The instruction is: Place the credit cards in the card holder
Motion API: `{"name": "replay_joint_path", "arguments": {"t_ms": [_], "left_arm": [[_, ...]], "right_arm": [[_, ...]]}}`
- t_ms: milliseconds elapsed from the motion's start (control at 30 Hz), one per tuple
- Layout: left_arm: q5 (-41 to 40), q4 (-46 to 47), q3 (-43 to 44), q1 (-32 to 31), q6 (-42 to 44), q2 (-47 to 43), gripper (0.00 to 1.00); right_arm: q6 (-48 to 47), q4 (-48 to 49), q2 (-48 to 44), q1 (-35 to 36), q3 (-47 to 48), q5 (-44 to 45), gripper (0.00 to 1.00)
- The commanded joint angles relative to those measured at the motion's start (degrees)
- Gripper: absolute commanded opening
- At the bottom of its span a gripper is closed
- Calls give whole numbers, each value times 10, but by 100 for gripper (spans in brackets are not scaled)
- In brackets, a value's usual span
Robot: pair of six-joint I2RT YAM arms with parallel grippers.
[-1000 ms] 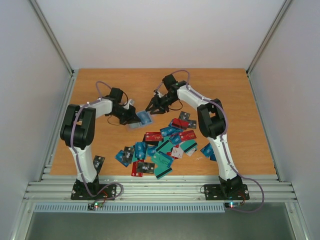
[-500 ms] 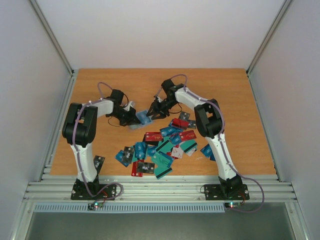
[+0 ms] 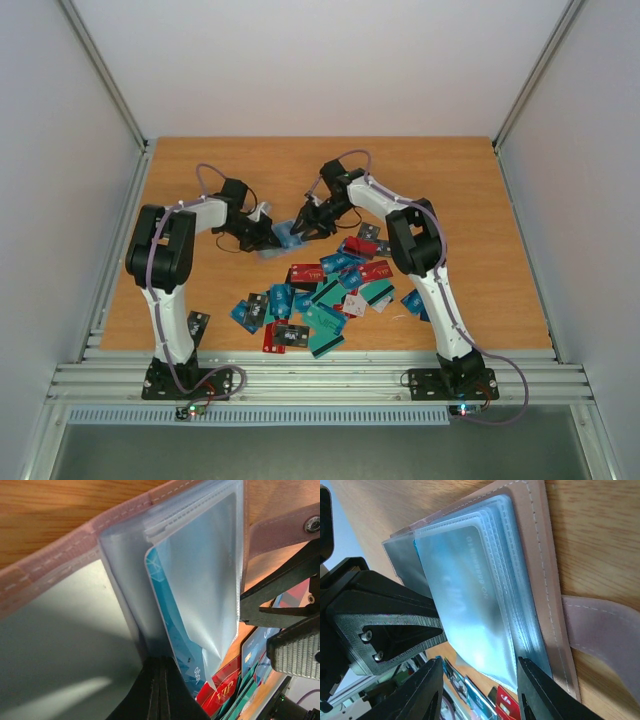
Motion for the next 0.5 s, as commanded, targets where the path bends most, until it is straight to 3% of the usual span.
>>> {"name": "replay_joint_path", "arguments": {"t_ms": [0,467], "left_arm": [[-37,-3,-6,-8,15,38,0],[-35,-15,0,-8,28,40,0]], "right_arm": [[-8,-10,16,12,24,-10,42],[68,85,-13,24,0,-92,41]]}}
